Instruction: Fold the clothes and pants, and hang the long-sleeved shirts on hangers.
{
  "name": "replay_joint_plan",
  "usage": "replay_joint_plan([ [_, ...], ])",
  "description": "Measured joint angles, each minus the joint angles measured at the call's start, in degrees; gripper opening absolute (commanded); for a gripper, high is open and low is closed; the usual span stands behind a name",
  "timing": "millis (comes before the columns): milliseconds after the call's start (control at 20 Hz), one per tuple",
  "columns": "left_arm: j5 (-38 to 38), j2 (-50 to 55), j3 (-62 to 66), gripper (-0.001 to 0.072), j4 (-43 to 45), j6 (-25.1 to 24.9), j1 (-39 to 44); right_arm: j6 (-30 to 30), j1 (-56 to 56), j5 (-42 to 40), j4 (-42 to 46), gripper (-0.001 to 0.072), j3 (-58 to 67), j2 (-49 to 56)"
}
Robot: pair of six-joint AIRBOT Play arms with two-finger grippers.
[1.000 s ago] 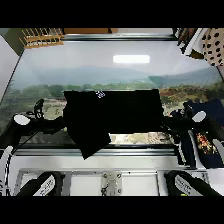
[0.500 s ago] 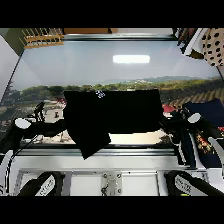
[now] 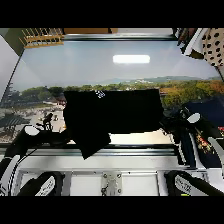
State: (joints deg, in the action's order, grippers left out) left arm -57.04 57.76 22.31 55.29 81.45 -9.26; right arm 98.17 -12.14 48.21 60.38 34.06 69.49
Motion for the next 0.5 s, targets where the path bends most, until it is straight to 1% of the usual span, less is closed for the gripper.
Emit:
replay_joint_plan([
  [250, 3.74, 0.02, -2.19, 0.0444, -2.12, 2.80, 10.49, -0.04, 0.42, 0.00, -0.02, 0.0014, 0.00, -0.02],
  [450, 4.96, 0.00, -2.54, 0.0439, -2.78, 4.94, 14.34, -0.17, 0.63, 0.02, -0.02, 0.0014, 0.00, -0.09],
  [500, 5.05, 0.00, -2.58, 0.0319, -2.82, 5.18, 14.71, -0.20, 0.63, 0.02, -0.02, 0.0014, 0.00, -0.09],
])
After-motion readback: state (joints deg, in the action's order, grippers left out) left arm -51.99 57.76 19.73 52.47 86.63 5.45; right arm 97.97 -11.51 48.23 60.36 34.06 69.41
